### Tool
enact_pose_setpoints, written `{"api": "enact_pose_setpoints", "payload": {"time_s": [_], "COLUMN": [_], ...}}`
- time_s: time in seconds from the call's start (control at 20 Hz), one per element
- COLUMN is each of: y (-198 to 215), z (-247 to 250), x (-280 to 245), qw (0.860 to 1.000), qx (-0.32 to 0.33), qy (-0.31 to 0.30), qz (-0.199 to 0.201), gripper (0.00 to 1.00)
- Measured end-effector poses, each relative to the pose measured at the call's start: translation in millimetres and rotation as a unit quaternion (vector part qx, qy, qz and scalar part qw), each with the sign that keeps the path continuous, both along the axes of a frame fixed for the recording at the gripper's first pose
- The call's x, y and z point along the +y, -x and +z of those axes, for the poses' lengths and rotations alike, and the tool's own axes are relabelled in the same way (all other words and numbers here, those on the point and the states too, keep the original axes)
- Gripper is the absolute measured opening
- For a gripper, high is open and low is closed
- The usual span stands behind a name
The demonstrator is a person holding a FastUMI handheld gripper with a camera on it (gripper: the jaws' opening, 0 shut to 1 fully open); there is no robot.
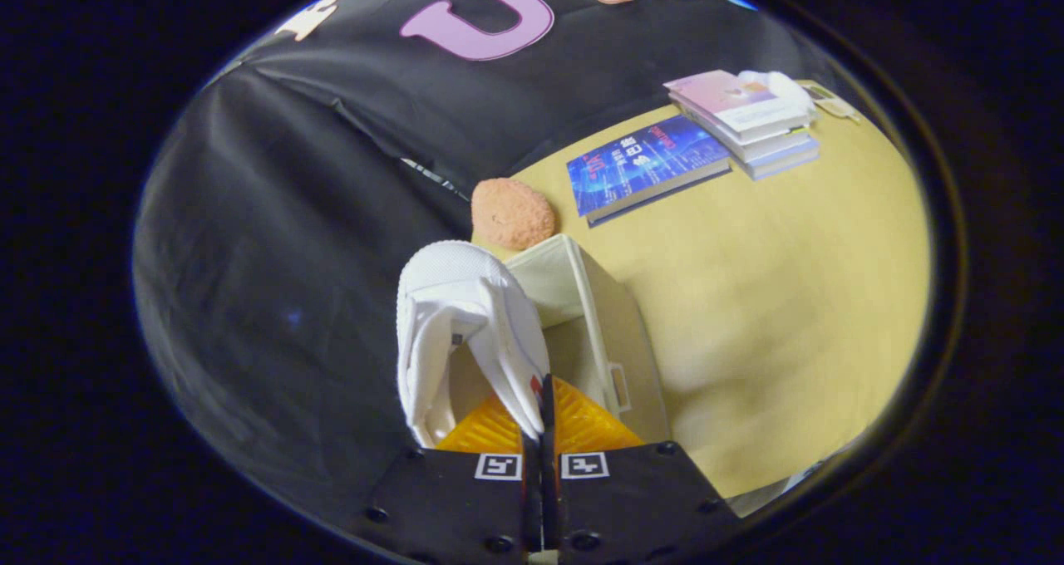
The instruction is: Open the storage box then place both shoes into the box .Put the left shoe in first, then the right shoe, with the right side of both shoes facing outward in a uniform manner.
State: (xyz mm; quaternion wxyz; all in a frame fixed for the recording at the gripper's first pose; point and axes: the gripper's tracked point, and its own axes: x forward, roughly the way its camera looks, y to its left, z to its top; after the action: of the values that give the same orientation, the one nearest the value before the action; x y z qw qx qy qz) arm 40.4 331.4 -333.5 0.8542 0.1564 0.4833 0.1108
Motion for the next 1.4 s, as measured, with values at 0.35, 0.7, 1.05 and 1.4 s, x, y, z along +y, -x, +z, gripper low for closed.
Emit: {"api": "enact_pose_setpoints", "payload": {"time_s": [0.35, 0.7, 1.05, 1.4], "y": [-5, -21, -18, -1], "z": [31, 122, 193, 269], "x": [8, -82, -163, -197], "qw": [0.998, 0.983, 0.938, 0.881], "qx": [-0.038, -0.185, -0.336, -0.456], "qy": [-0.039, 0.008, 0.086, 0.127], "qz": [0.012, -0.01, -0.02, -0.028], "gripper": [0.75, 0.99, 1.0, 1.0]}}
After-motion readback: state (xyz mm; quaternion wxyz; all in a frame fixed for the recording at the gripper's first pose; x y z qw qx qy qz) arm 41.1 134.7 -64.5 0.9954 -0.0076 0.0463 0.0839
